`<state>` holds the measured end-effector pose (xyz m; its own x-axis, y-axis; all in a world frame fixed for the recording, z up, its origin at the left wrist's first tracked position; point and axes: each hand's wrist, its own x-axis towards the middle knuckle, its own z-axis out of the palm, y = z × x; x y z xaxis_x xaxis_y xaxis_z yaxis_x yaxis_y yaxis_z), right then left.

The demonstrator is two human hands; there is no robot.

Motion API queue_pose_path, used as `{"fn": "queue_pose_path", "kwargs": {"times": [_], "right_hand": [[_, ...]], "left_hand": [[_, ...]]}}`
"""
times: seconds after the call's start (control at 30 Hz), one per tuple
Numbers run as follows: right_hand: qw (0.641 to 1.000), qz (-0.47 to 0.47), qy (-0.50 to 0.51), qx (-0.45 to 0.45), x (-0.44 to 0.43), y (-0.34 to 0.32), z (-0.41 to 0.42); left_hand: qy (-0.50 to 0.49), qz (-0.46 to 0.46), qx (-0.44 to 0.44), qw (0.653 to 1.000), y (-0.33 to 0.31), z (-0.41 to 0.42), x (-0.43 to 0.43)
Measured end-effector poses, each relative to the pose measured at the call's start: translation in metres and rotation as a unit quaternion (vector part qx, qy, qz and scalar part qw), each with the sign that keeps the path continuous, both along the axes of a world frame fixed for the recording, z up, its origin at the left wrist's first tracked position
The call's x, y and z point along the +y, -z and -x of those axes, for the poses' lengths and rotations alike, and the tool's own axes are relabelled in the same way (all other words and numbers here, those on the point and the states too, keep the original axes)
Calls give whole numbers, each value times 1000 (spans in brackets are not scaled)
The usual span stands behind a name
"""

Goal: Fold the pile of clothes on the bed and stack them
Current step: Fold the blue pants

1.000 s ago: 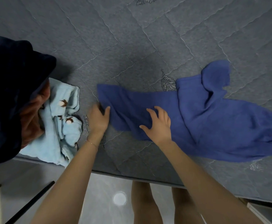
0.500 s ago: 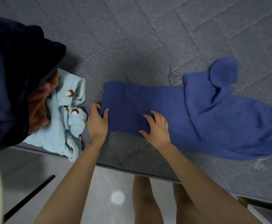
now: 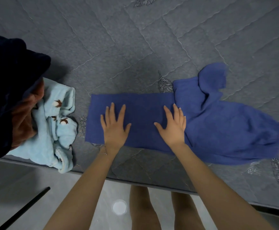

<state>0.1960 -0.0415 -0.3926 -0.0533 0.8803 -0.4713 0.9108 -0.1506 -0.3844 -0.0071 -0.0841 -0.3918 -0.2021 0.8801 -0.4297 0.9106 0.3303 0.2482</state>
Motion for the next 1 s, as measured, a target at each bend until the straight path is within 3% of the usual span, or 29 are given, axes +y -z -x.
{"fn": "queue_pose_path", "kwargs": {"times": [0.13,0.33,0.47,0.67,0.83,1.0], "right_hand": [[1000,-5,14,-9,23,-3,-28],[998,-47,43,-6,59,-11,-76],[988,-98,118,32,88,-12,-116],[946,-10,290,141,119,4,-160],[935,-15,319,152,140,15,-172],[932,3,318,171,161,24,-178]], "left_hand": [[53,-1,-18,998,2,-51,39],[79,3,28,996,5,-111,87],[84,-2,3,996,6,-149,117],[150,-26,-94,984,7,-205,149],[192,4,-99,976,15,-228,157],[160,20,-108,981,21,-229,155]]}}
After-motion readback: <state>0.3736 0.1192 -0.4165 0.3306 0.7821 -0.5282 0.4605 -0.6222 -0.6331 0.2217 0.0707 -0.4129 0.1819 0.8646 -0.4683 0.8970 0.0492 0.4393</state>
